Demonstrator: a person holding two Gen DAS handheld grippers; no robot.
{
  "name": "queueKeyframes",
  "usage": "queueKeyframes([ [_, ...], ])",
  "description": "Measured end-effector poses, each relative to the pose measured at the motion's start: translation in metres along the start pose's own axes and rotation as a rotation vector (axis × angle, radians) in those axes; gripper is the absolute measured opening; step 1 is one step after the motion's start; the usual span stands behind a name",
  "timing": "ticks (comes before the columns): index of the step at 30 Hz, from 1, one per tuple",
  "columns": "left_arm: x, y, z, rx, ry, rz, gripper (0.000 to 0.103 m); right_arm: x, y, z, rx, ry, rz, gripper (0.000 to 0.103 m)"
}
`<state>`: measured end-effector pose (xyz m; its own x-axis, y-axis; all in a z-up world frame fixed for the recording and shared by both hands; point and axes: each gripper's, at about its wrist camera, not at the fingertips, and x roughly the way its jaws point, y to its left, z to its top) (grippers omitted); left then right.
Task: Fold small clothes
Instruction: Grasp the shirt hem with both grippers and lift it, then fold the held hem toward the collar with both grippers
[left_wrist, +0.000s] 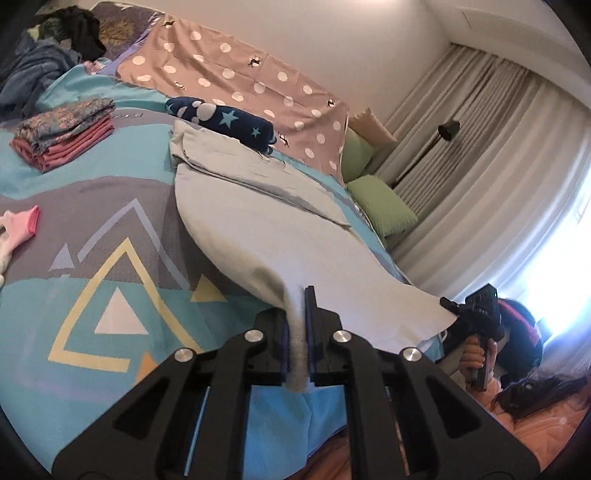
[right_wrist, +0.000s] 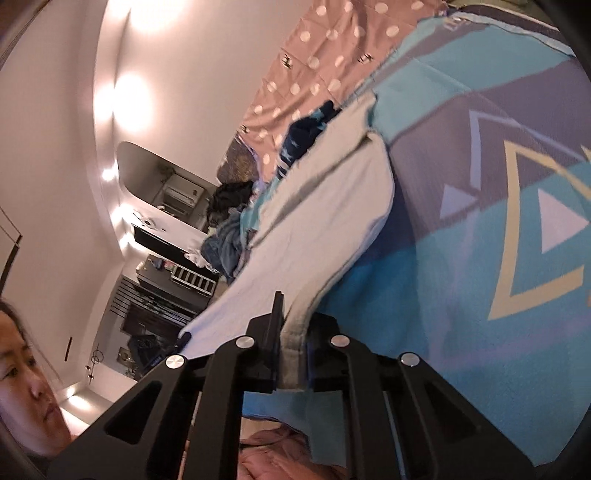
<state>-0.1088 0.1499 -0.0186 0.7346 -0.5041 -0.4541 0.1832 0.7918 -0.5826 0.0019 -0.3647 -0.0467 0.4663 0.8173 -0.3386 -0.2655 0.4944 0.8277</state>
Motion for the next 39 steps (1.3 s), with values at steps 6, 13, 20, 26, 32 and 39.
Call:
queueKeyframes([
  [6,-0.001,-0.002,-0.003,-0.026,-0.009,-0.004,0.007,-0.009,0.011,-0.004,-0.036,-0.035,0.016,0.005],
  [13,-0.035,-0.031,0.010,0.031,-0.118,-0.031,0.006,-0.031,0.037,0.005,-0.064,-0.150,0.112,0.005],
  [20,-0.073,-0.084,0.026,0.173,-0.186,0.051,0.006,-0.071,0.093,-0.004,-0.243,-0.254,0.030,0.005],
  [26,-0.029,-0.066,0.047,0.165,-0.168,0.168,0.006,-0.026,0.079,0.014,-0.247,-0.247,-0.128,0.005],
  [32,0.023,-0.034,0.058,0.106,-0.122,0.275,0.007,0.011,0.062,0.033,-0.257,-0.262,-0.230,0.005],
  [39,0.053,-0.016,0.082,0.070,-0.106,0.285,0.007,0.043,0.054,0.062,-0.268,-0.266,-0.260,0.005],
])
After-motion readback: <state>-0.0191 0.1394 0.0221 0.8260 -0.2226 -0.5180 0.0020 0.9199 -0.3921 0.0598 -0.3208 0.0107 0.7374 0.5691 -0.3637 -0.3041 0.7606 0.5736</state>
